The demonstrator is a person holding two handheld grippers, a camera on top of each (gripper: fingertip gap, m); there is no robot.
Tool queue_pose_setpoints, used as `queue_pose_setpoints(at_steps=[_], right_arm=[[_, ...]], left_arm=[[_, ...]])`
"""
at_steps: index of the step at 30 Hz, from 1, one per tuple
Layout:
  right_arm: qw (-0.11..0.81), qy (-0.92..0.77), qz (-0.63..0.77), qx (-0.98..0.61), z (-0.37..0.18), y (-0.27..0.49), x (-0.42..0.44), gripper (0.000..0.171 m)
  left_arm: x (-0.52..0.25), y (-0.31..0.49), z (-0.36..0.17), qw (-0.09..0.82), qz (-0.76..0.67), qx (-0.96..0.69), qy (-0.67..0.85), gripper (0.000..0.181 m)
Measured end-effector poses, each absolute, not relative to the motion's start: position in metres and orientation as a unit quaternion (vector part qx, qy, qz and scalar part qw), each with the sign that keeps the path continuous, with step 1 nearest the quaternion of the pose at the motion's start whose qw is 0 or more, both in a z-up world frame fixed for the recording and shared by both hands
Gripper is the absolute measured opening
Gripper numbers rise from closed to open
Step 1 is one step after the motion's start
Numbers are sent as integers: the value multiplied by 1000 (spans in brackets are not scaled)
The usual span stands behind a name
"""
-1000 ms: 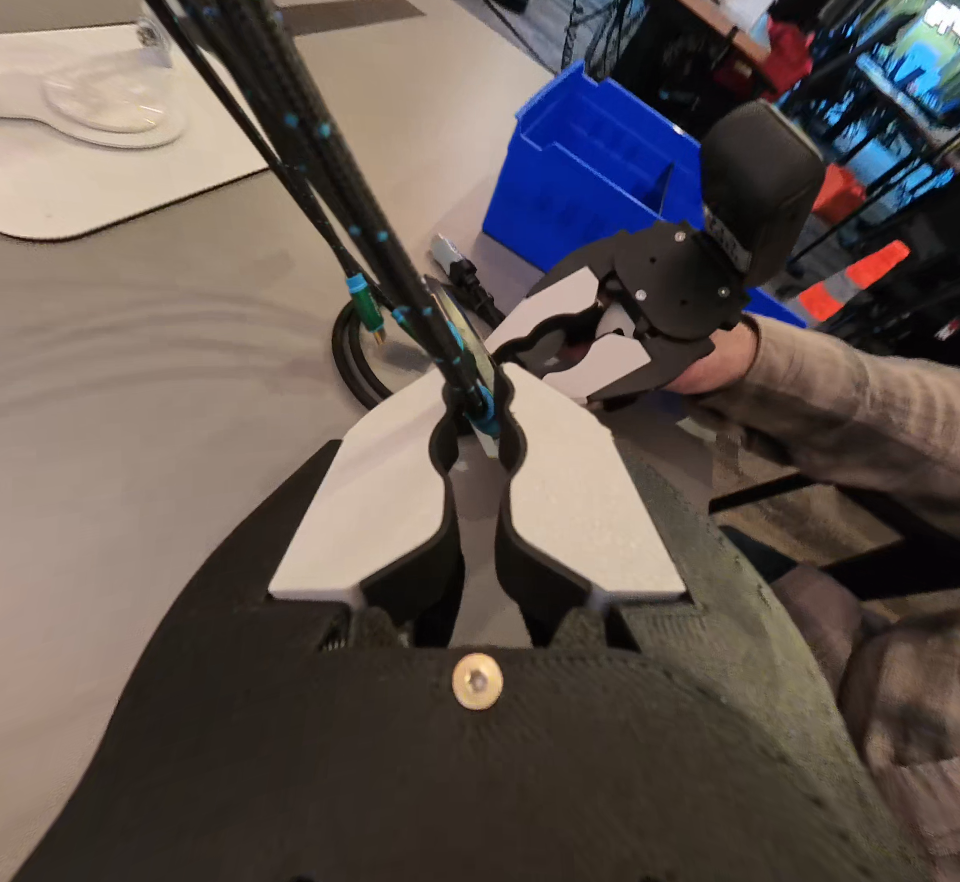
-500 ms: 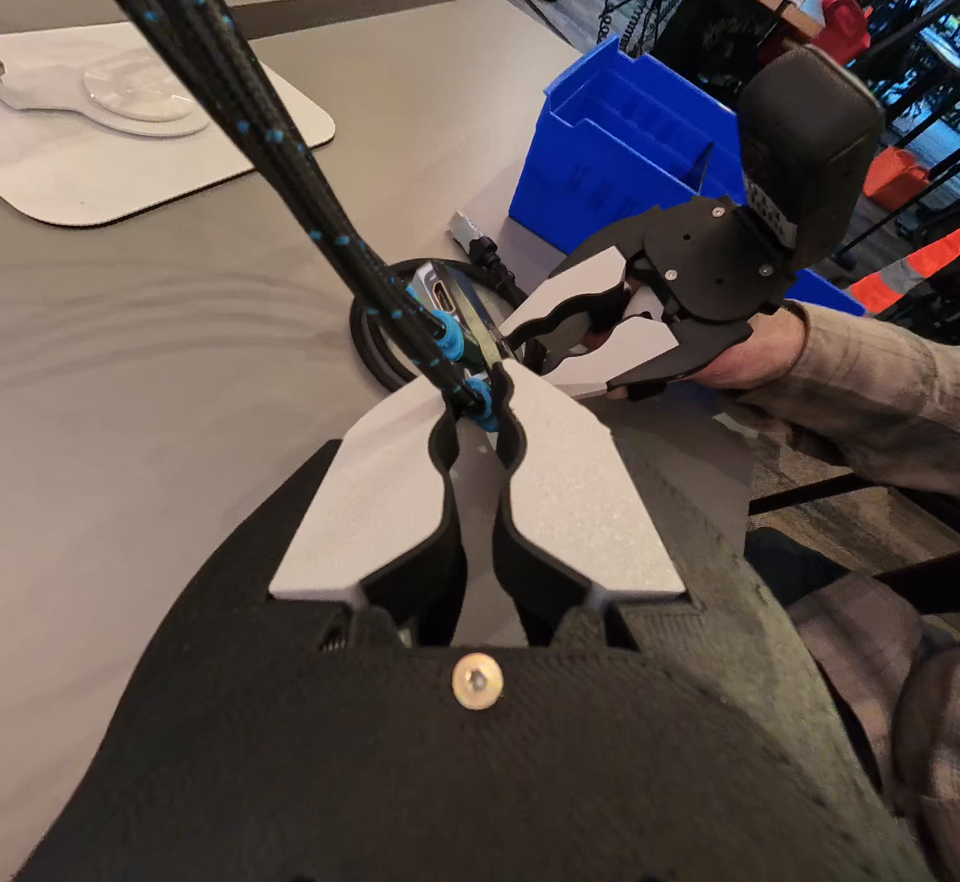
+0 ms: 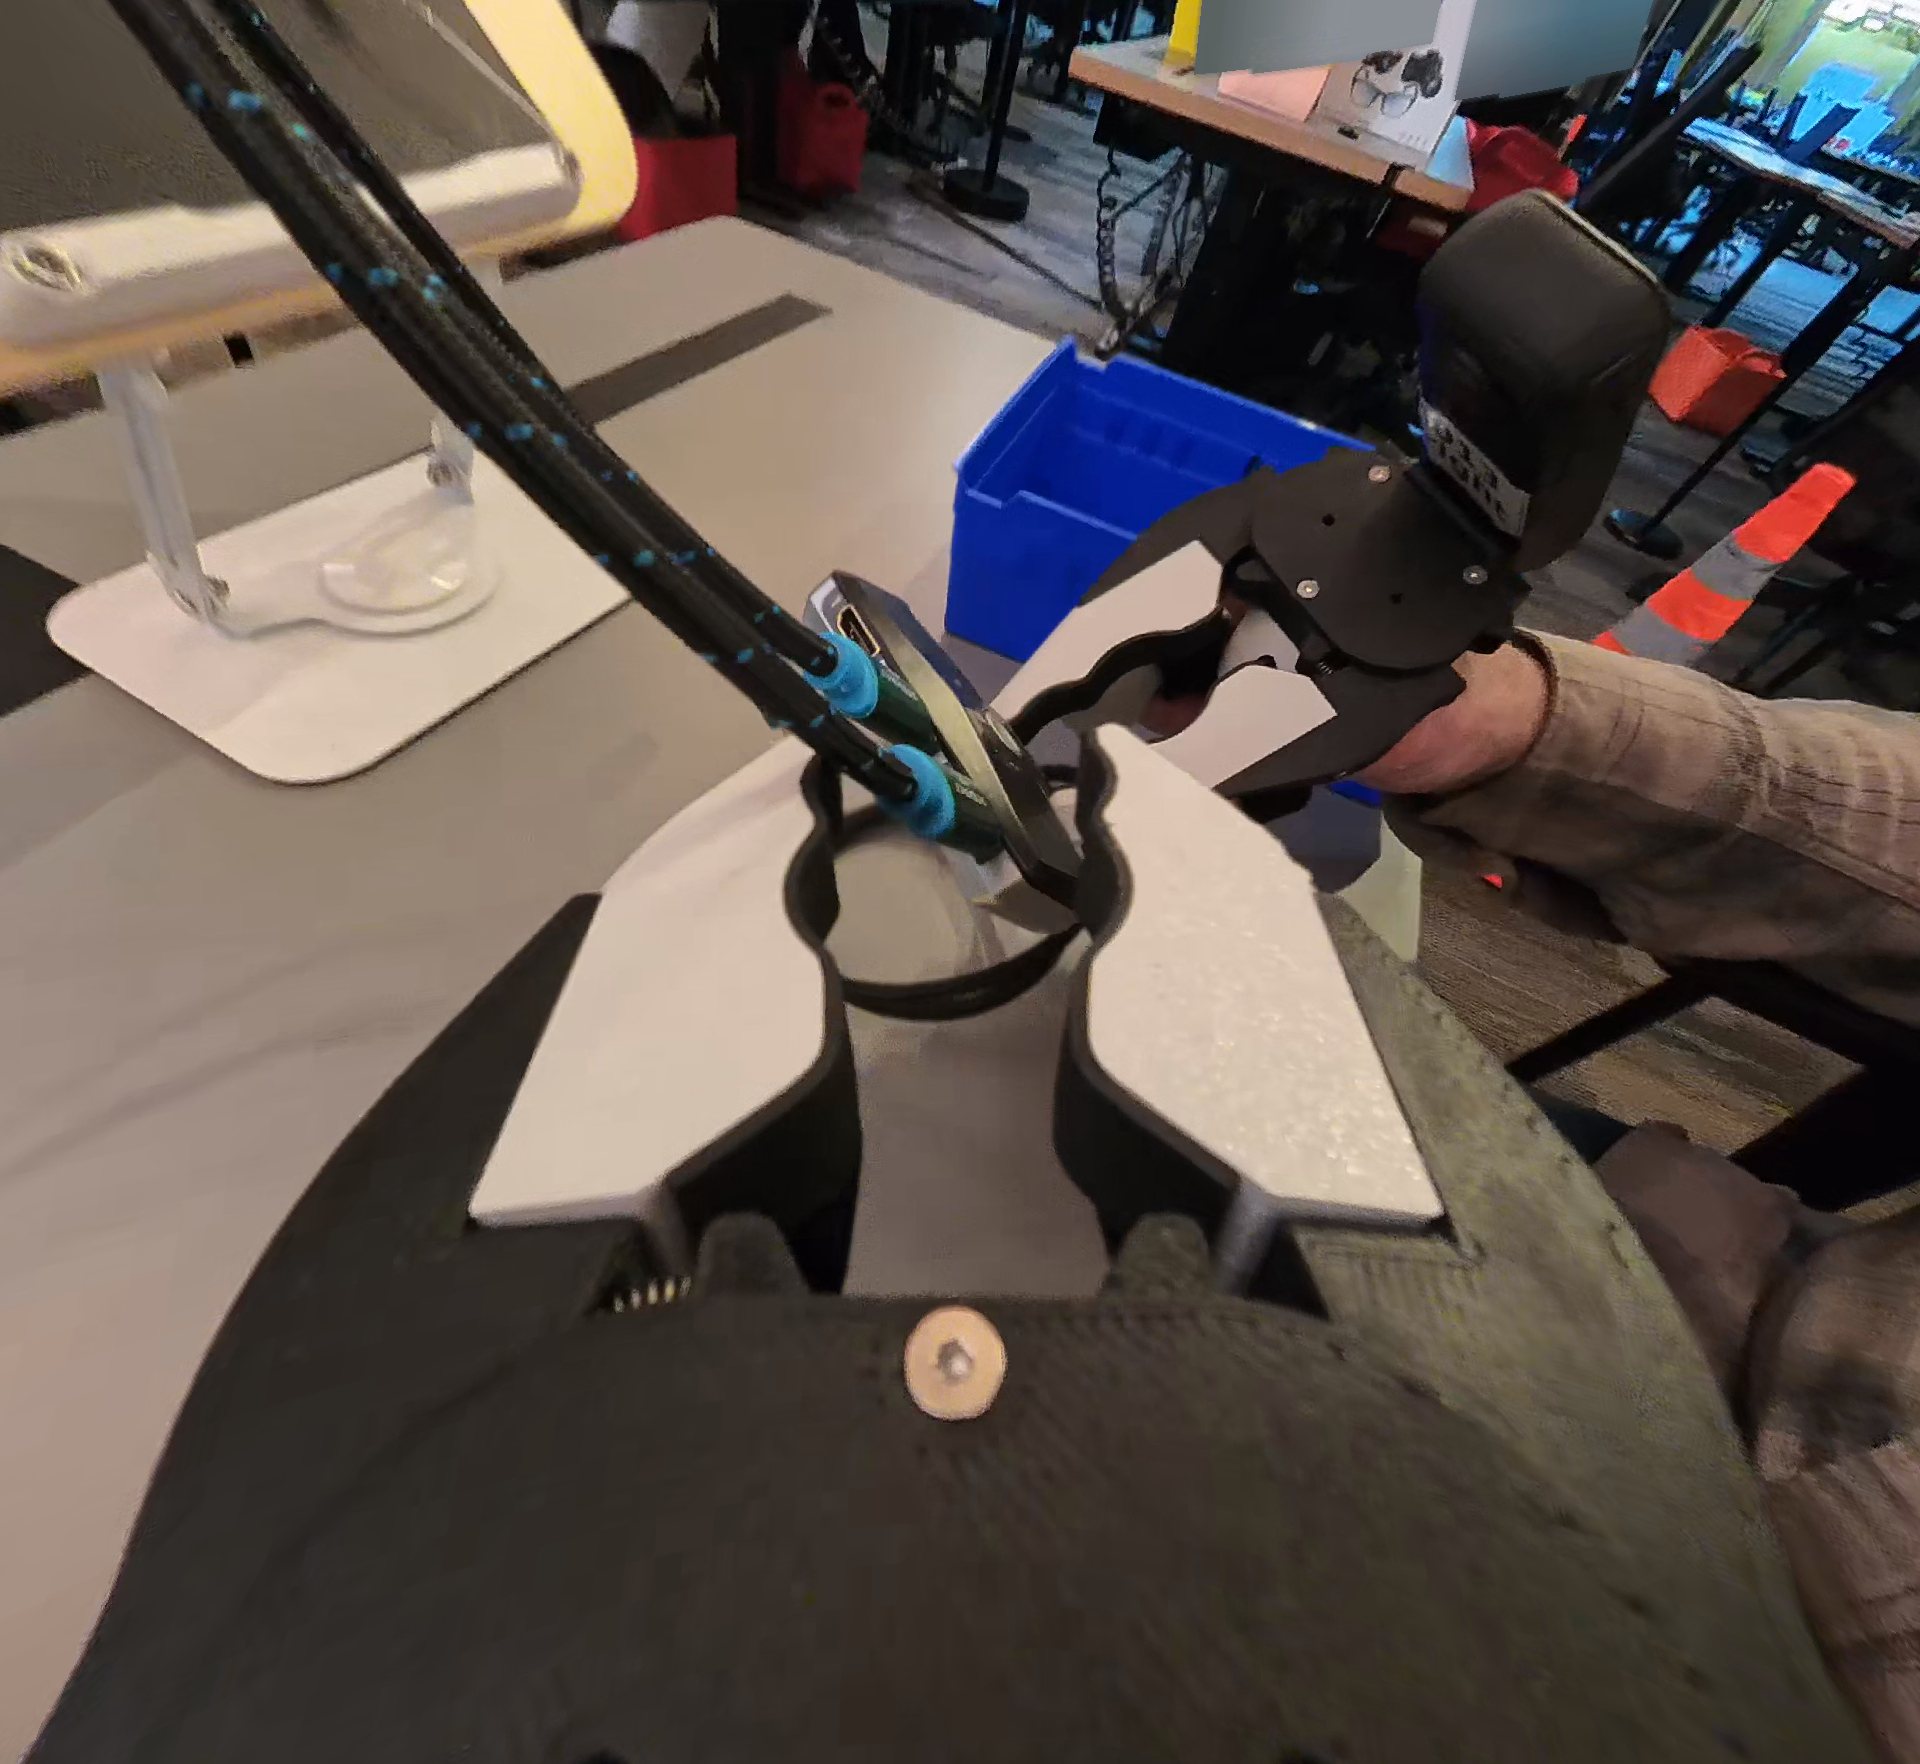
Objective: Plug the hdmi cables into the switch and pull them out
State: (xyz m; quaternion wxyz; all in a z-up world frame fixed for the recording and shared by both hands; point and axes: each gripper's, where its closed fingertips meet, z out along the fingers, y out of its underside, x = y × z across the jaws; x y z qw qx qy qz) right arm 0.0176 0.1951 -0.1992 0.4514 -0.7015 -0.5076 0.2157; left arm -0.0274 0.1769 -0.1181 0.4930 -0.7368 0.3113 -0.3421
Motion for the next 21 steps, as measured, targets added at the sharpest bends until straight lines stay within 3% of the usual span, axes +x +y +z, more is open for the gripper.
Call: queue_pose_setpoints(at_steps=[9, 21], right_arm=[[487, -476, 193, -706, -157, 206, 43, 20], [583, -412, 208, -668, -33, 224, 101, 18]], left_arm=[[-47, 153, -38, 582, -376, -651, 311, 47], [-42, 142, -73, 552, -325, -689, 337, 45]])
